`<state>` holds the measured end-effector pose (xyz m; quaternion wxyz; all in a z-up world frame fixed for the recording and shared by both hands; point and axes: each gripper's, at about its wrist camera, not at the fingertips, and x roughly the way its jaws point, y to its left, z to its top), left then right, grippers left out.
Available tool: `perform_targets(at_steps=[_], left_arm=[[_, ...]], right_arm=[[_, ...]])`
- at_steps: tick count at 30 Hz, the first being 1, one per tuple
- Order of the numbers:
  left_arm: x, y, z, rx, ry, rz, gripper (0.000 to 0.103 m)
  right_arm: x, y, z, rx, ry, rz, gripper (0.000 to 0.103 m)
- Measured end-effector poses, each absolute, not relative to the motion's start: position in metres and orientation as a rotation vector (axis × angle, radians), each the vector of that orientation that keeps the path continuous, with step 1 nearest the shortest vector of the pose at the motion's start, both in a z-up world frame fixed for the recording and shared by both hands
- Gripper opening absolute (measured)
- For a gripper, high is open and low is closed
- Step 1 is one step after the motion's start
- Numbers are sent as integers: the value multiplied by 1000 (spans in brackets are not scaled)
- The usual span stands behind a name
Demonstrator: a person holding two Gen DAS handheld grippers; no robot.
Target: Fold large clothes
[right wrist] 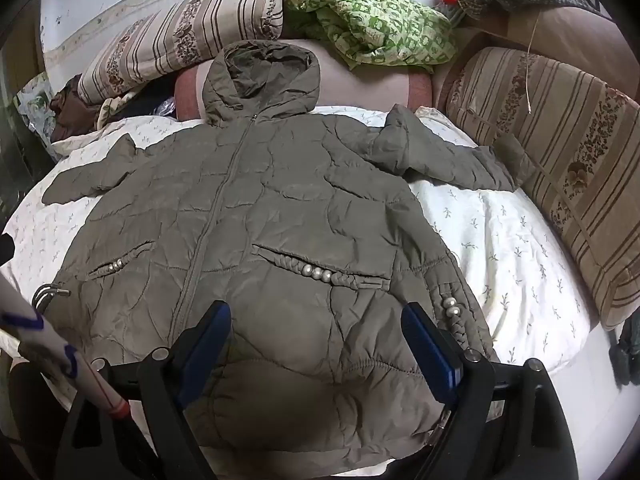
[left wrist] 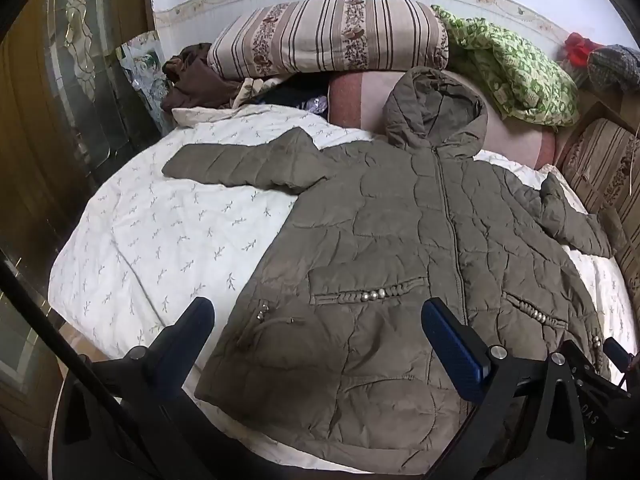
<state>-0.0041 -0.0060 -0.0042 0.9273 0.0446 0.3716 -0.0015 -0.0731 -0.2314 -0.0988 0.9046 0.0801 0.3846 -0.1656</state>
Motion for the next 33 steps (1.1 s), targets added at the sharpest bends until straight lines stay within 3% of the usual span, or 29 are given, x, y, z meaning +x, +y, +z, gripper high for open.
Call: perform_targets(at_steps=[33], left_arm=[[10,1,-35,56,894,-64,101]], right_arm=[[-67,-226,-120,152,861,-329,90]])
